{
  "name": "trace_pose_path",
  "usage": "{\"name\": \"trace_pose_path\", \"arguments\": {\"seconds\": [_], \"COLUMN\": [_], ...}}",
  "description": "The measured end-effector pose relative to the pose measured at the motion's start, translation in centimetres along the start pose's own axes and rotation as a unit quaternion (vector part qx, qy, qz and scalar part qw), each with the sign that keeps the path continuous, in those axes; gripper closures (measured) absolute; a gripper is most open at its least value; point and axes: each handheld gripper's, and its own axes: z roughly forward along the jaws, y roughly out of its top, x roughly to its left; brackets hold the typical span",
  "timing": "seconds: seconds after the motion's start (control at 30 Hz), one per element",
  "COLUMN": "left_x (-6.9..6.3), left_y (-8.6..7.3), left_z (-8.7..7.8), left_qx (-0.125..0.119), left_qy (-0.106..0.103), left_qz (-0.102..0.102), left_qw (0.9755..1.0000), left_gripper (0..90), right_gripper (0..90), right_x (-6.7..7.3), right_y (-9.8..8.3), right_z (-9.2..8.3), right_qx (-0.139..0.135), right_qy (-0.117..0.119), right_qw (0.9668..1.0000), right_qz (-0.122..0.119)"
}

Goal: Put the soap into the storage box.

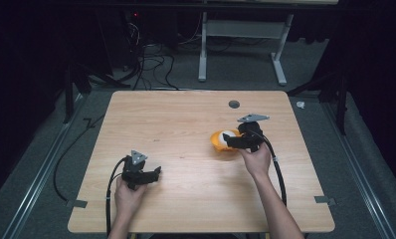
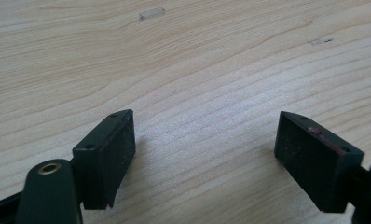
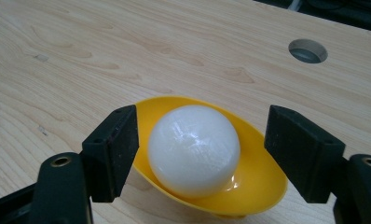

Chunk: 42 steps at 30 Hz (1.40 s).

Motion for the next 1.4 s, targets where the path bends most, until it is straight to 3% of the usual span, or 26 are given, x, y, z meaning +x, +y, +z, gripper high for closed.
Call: {"name": "trace_pose_path", "arguments": {"seconds": [0.53,1.4], "left_x": [0.0,0.0], "left_y": [0.0,0.0], "left_z": [0.0,0.0], "left_qx": [0.000,0.000], "left_qy": [0.000,0.001], "left_qz": [0.000,0.001], "left_qw": [1.0000,1.0000], "left_gripper": [20.9,20.9], "right_gripper": [29.4,29.5], "right_x": [-1.1,-1.8], "right_y": [-1.3,-3.4], "right_z": [-2.0,-4.5], "right_qx": [-0.023,-0.030], "right_qy": [-0.010,-0.023], "right_qw": [0.9996,0.9991], "right_qz": [0.012,0.019]}}
